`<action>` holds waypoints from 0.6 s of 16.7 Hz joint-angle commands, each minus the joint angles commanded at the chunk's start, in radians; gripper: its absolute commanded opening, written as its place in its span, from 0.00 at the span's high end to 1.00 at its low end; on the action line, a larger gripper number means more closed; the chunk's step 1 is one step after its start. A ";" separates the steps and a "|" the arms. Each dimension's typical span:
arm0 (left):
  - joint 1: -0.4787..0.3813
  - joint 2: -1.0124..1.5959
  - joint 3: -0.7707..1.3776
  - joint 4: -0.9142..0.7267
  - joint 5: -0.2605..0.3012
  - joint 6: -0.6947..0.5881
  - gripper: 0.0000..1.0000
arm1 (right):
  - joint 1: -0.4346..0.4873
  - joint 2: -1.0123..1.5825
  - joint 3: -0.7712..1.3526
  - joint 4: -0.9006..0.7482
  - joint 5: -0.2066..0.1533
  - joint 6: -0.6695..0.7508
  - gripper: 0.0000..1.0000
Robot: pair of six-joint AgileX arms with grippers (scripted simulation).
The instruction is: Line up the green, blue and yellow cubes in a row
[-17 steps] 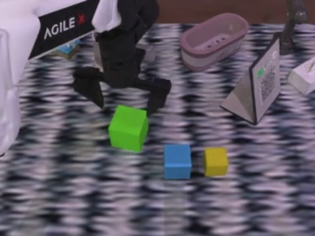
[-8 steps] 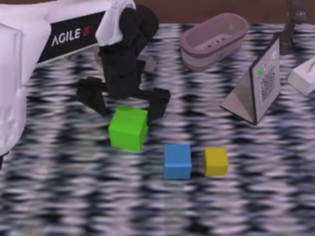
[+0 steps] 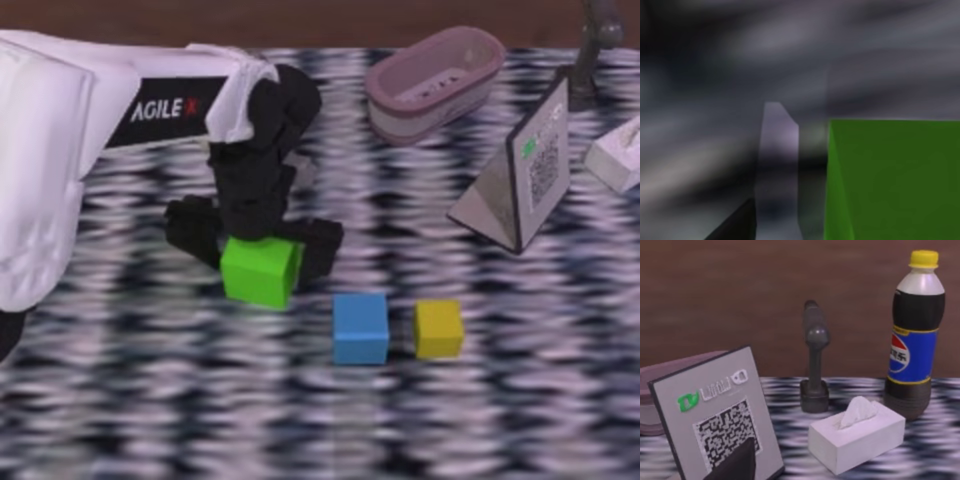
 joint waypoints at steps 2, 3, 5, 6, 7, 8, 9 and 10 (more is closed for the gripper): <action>0.000 0.000 0.000 0.000 0.000 0.000 0.08 | 0.000 0.000 0.000 0.000 0.000 0.000 0.00; 0.000 0.000 0.000 0.000 0.000 0.000 0.15 | 0.000 0.000 0.000 0.000 0.000 0.000 0.00; 0.000 0.000 0.000 0.000 0.000 0.000 0.30 | 0.000 0.000 0.000 0.000 0.000 0.000 0.00; 0.000 0.000 0.000 0.000 0.000 0.000 0.38 | 0.000 0.000 0.000 0.000 0.000 0.000 0.00; 0.000 0.000 0.000 0.000 0.000 0.000 0.45 | 0.000 0.000 0.000 0.000 0.000 0.000 0.00; 0.000 0.000 0.000 0.000 0.000 0.000 0.53 | 0.000 0.000 0.000 0.000 0.000 0.000 0.00; 0.000 0.000 0.000 0.000 0.000 0.000 0.60 | 0.000 0.000 0.000 0.000 0.000 0.000 0.00; 0.000 0.000 0.000 0.000 0.000 0.000 0.68 | 0.000 0.000 0.000 0.000 0.000 0.000 0.00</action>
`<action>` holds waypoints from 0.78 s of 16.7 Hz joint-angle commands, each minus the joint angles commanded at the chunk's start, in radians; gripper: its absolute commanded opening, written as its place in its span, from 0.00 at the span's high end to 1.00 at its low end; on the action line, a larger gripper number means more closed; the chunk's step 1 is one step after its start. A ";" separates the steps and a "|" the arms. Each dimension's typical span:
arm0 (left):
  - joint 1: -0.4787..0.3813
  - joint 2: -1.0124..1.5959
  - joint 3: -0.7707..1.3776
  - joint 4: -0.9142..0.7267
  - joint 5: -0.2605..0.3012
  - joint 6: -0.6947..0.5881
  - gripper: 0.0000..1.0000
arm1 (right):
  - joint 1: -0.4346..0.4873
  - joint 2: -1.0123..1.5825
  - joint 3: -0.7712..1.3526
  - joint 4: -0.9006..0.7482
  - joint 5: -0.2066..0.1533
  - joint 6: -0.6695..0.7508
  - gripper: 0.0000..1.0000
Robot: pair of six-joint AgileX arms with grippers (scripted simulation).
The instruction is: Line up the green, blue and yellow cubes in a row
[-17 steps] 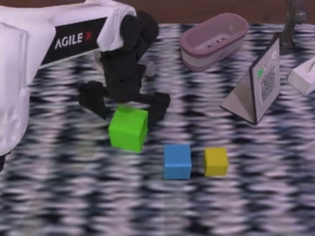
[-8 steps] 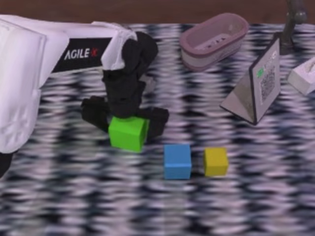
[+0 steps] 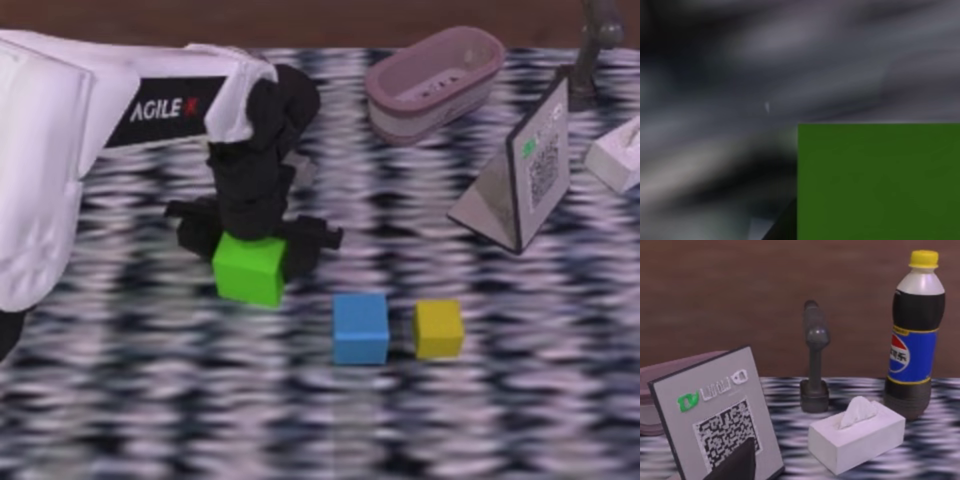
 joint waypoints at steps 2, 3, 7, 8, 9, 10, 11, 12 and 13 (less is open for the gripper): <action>0.000 0.000 0.000 0.000 0.000 0.000 0.83 | 0.000 0.000 0.000 0.000 0.000 0.000 0.00; 0.000 0.000 0.000 0.000 0.000 0.000 0.90 | 0.000 0.000 0.000 0.000 0.000 0.000 0.00; 0.000 0.000 0.000 0.000 0.000 0.000 1.00 | 0.000 0.000 0.000 0.000 0.000 0.000 0.00; 0.000 0.000 0.000 0.000 0.000 0.000 1.00 | 0.000 0.000 0.000 0.000 0.000 0.000 0.00; 0.000 0.000 0.000 0.000 0.000 0.000 1.00 | 0.000 0.000 0.000 0.000 0.000 0.000 0.00; 0.000 0.000 0.000 0.000 0.000 0.000 1.00 | 0.000 0.000 0.000 0.000 0.000 0.000 0.00; 0.000 0.000 0.000 0.000 0.000 0.000 1.00 | 0.000 0.000 0.000 0.000 0.000 0.000 0.00; 0.000 0.000 0.000 0.000 0.000 0.000 1.00 | 0.000 0.000 0.000 0.000 0.000 0.000 0.00; -0.002 -0.009 0.001 -0.004 -0.001 0.002 1.00 | 0.000 0.000 0.000 0.000 0.000 0.000 0.00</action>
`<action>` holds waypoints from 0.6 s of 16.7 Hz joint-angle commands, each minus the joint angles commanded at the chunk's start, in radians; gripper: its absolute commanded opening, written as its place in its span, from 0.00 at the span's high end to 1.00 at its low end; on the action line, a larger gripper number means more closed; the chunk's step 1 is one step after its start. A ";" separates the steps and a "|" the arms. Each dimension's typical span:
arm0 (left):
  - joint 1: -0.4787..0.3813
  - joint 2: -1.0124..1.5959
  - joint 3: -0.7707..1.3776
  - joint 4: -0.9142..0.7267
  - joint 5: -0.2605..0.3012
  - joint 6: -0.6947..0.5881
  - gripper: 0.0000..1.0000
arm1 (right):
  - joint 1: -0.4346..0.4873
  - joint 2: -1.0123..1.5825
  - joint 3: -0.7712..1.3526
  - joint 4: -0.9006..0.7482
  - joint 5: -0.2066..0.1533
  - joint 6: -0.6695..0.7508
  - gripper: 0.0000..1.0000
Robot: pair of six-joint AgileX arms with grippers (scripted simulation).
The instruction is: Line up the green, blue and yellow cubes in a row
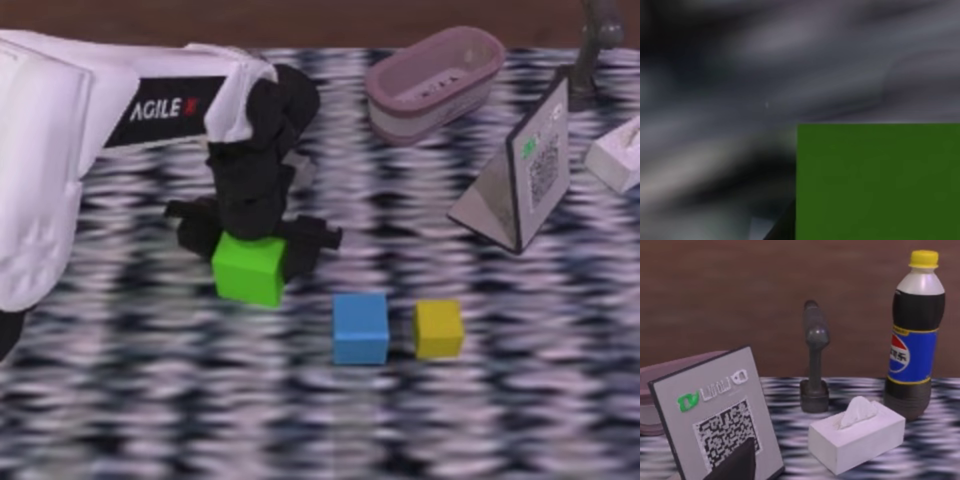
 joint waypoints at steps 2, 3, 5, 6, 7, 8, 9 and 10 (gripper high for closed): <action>0.001 -0.005 0.015 -0.017 -0.001 0.000 1.00 | 0.000 0.000 0.000 0.000 0.000 0.000 0.00; 0.001 -0.012 0.031 -0.042 -0.001 0.001 1.00 | 0.000 0.000 0.000 0.000 0.000 0.000 0.00; 0.005 -0.034 0.073 -0.111 -0.001 0.001 1.00 | 0.000 0.000 0.000 0.000 0.000 0.000 0.00; 0.009 -0.046 0.095 -0.150 -0.001 0.000 1.00 | 0.000 0.000 0.000 0.000 0.000 0.000 0.00; 0.012 -0.058 0.116 -0.185 -0.001 -0.001 1.00 | 0.000 0.000 0.000 0.000 0.000 0.000 0.00; 0.016 -0.069 0.133 -0.210 -0.001 -0.001 1.00 | 0.000 0.000 0.000 0.000 0.000 0.000 0.00; 0.018 -0.078 0.145 -0.225 -0.001 -0.002 1.00 | 0.000 0.000 0.000 0.000 0.000 0.000 0.00; 0.019 -0.081 0.149 -0.230 -0.001 -0.002 1.00 | 0.000 0.000 0.000 0.000 0.000 0.000 0.00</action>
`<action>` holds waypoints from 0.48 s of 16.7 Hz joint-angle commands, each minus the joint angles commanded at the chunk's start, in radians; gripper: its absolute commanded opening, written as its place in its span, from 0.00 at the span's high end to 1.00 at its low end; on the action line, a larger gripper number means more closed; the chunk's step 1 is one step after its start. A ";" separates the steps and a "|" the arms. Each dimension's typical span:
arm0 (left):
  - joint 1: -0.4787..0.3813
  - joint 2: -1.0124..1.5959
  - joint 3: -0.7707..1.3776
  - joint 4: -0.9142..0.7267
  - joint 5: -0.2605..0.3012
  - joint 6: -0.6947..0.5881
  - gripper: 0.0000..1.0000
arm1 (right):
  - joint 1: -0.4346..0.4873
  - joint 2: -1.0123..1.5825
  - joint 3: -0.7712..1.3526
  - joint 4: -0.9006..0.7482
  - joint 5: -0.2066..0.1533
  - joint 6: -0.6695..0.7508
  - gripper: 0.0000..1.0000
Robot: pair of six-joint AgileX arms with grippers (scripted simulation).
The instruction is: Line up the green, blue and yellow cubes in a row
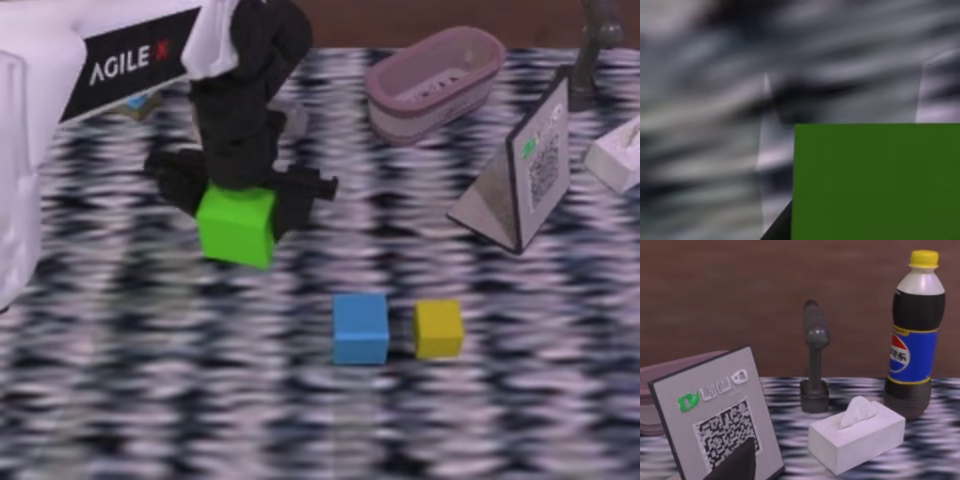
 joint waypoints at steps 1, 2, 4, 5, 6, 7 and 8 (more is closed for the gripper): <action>0.000 0.000 0.000 0.000 0.000 0.000 1.00 | 0.000 0.000 0.000 0.000 0.000 0.000 0.00; 0.000 0.000 0.000 0.000 0.000 0.000 1.00 | 0.000 0.000 0.000 0.000 0.000 0.000 0.00; -0.006 0.000 -0.005 0.003 0.000 -0.001 1.00 | 0.000 0.000 0.000 0.000 0.000 0.000 0.00; -0.010 -0.012 -0.019 0.007 -0.001 -0.015 1.00 | 0.000 0.000 0.000 0.000 0.000 0.000 0.00; -0.018 -0.033 -0.043 0.012 -0.001 -0.038 1.00 | 0.000 0.000 0.000 0.000 0.000 0.000 0.00; -0.027 -0.061 -0.076 0.019 -0.002 -0.070 1.00 | 0.000 0.000 0.000 0.000 0.000 0.000 0.00; -0.039 -0.092 -0.116 0.027 -0.002 -0.107 1.00 | 0.000 0.000 0.000 0.000 0.000 0.000 0.00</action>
